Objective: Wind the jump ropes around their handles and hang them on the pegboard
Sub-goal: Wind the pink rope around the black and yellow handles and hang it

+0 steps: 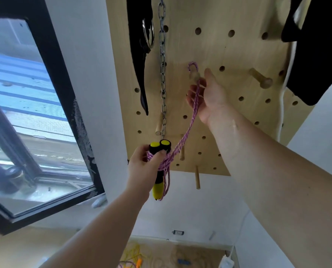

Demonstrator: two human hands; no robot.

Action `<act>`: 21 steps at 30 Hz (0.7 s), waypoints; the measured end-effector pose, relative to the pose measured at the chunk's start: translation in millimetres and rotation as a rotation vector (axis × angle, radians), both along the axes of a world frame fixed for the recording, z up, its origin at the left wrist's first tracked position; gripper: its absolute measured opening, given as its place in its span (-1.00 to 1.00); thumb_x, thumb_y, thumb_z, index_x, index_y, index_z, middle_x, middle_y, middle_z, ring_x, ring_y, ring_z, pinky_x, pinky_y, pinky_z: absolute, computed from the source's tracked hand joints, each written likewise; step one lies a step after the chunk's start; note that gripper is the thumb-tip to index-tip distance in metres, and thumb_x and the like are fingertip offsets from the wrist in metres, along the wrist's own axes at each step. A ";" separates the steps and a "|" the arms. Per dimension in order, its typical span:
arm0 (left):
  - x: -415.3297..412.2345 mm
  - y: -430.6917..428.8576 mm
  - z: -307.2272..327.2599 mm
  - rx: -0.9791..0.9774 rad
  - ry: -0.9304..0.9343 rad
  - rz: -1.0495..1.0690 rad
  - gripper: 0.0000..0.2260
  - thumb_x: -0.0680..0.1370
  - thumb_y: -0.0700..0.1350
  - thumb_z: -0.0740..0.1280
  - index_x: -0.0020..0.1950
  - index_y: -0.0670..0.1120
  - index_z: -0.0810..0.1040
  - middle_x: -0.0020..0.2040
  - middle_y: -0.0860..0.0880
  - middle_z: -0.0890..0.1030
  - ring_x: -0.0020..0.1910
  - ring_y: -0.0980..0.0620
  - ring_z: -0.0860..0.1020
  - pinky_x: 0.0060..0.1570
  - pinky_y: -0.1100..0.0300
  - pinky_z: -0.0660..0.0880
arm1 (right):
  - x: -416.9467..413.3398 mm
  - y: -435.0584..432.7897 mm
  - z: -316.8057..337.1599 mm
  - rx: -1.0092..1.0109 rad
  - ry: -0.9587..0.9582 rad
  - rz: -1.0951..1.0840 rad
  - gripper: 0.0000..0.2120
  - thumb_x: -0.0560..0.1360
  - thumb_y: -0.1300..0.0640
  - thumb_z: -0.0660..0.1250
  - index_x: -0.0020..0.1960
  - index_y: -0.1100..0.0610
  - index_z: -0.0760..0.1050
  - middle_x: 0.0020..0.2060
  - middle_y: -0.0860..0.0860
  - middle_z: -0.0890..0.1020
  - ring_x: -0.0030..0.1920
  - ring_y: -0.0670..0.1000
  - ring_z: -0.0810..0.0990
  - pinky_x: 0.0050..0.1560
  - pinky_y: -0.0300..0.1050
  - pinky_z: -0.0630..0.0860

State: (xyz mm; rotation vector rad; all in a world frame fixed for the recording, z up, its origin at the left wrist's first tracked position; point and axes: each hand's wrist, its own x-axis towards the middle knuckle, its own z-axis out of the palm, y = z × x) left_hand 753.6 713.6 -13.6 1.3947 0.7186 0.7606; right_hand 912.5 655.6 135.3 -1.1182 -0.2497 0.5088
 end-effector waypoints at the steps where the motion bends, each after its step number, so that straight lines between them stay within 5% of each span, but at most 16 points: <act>1: -3.3 0.0 5.3 -0.002 -0.003 0.004 -0.91 0.55 -0.07 0.42 -0.01 0.12 0.60 -0.06 -0.09 0.67 -0.06 -0.14 0.67 -0.05 -0.07 0.63 | -0.9 0.2 5.5 -0.024 -0.006 0.005 -0.68 0.61 -0.12 0.31 -0.10 0.13 0.56 -0.34 -0.01 0.55 -0.36 -0.03 0.53 -0.16 -0.11 0.55; 5: -11.4 1.8 24.8 -0.026 -0.044 0.015 -0.87 0.59 -0.06 0.36 0.13 0.05 0.50 -0.03 -0.10 0.62 -0.09 -0.12 0.64 -0.05 -0.07 0.60 | -1.1 4.2 21.5 -0.073 -0.047 -0.012 -0.80 0.56 0.04 0.43 -0.17 0.14 0.63 -0.46 -0.04 0.58 -0.43 -0.05 0.49 -0.33 -0.18 0.48; 9: -10.6 2.1 44.9 0.041 -0.033 0.010 -0.85 0.57 -0.07 0.36 0.11 0.05 0.49 -0.28 0.10 0.62 -0.35 0.13 0.59 -0.28 0.15 0.50 | -0.8 4.2 27.6 -0.198 -0.130 -0.093 -0.82 0.56 0.12 0.40 -0.21 0.13 0.64 -0.45 -0.04 0.58 -0.53 -0.08 0.39 -0.50 -0.22 0.32; 11: -7.8 3.1 55.6 0.038 0.003 0.015 -0.85 0.53 -0.05 0.38 0.09 0.06 0.52 -0.28 0.07 0.62 -0.35 0.08 0.56 -0.29 0.14 0.48 | -1.8 2.6 24.9 -0.245 -0.212 -0.153 -0.78 0.58 0.15 0.35 -0.22 0.10 0.62 -0.46 -0.07 0.59 -0.53 -0.08 0.35 -0.50 -0.23 0.21; 15: -3.7 6.9 73.9 0.031 0.086 -0.030 -0.75 0.45 -0.02 0.45 -0.01 -0.15 0.55 -0.28 -0.09 0.53 -0.28 -0.03 0.48 -0.26 0.08 0.44 | -8.7 -2.2 12.9 -0.215 -0.418 -0.207 -0.79 0.65 0.20 0.15 0.03 0.17 0.57 -0.30 -0.09 0.65 -0.45 -0.06 0.48 -0.52 -0.28 0.31; 21: -1.8 11.1 82.0 0.108 0.122 -0.075 -0.78 0.45 -0.10 0.48 0.05 -0.10 0.58 -0.24 -0.10 0.56 -0.30 -0.03 0.49 -0.28 0.10 0.45 | -5.1 -7.4 -6.4 -0.258 -0.735 -0.297 -0.83 0.62 0.04 0.18 -0.12 -0.06 0.47 0.09 0.05 0.61 -0.10 -0.10 0.62 0.01 0.10 0.66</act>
